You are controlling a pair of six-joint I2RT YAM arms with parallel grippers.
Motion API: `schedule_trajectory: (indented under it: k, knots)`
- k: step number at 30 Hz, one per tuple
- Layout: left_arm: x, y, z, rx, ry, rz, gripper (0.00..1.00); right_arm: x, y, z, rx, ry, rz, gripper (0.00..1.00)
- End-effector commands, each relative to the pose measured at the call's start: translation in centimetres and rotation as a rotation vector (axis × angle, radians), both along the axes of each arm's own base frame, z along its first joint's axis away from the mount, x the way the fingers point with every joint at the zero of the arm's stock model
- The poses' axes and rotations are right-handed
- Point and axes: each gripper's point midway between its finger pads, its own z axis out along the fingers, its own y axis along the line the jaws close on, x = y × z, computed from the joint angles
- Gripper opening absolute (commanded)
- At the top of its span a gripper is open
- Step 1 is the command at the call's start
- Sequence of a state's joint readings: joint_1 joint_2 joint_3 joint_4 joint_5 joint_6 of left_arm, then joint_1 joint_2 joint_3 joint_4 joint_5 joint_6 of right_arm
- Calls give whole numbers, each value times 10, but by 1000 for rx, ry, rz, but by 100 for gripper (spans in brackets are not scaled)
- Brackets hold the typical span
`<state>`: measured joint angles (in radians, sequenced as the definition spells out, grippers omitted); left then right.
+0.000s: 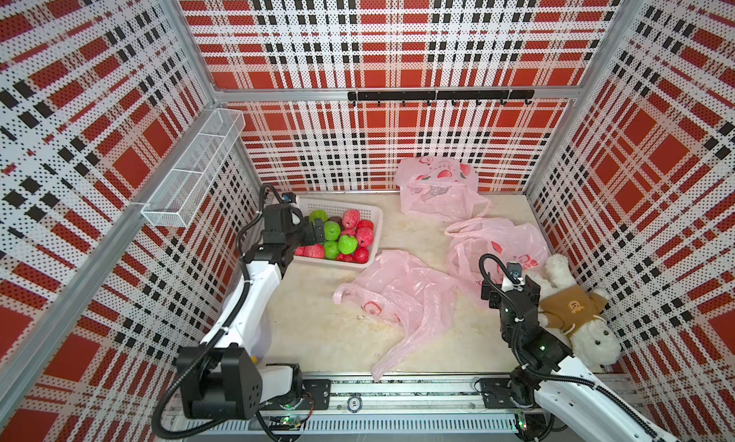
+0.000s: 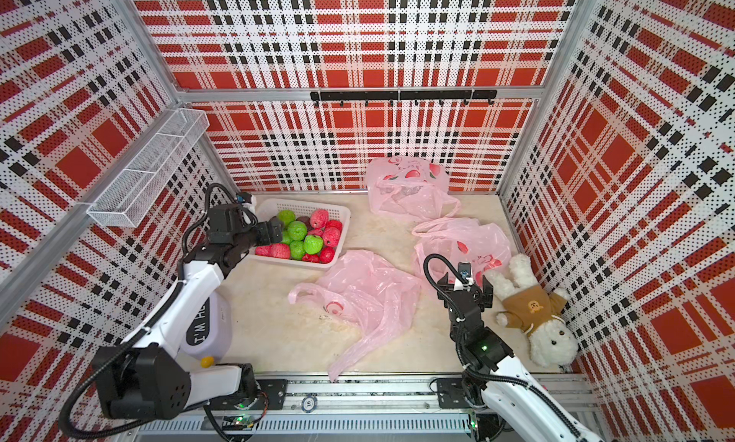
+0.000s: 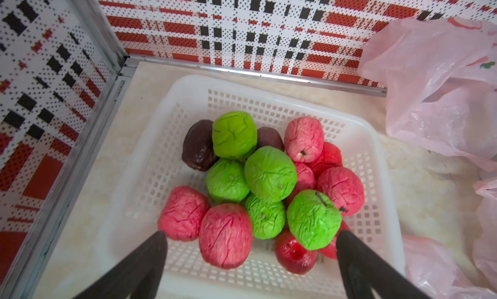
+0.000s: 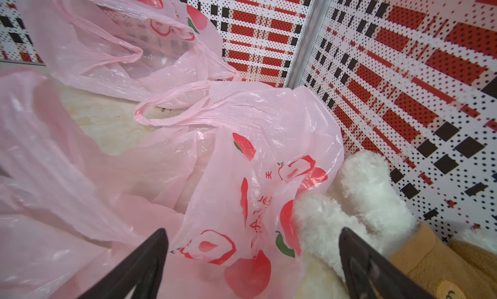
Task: Untie the knot of a plastic bag & take out the apple
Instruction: Reset both arms
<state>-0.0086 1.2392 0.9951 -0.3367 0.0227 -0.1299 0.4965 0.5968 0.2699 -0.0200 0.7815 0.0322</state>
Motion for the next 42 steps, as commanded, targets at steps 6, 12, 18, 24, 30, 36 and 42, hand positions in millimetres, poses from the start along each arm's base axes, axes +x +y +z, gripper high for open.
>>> schedule_trajectory:
  k: [6, 12, 18, 24, 30, 36, 42]
  knots:
    - [-9, 36, -35, 69, -68, 194, 100, 37, 0, -1, 22, -88, 21, 100]
    - [-3, 14, -58, 175, -134, 130, 100, 56, -13, -22, 97, -125, 33, 100]
    - [6, 8, -82, 213, -159, 123, 100, 72, -15, -23, 109, -145, 92, 100]
    - [6, 12, -86, 263, -329, 131, 100, 82, -25, -22, 126, -173, 115, 100]
    - [7, 5, -100, 235, -393, 71, 100, 92, -18, -24, 122, -160, 184, 100]
    - [7, 10, -103, 235, -401, 98, 99, 98, -7, -30, 113, -211, 251, 100]
    - [13, 16, -107, 209, -361, 106, 99, 106, -17, -46, 118, -213, 189, 100]
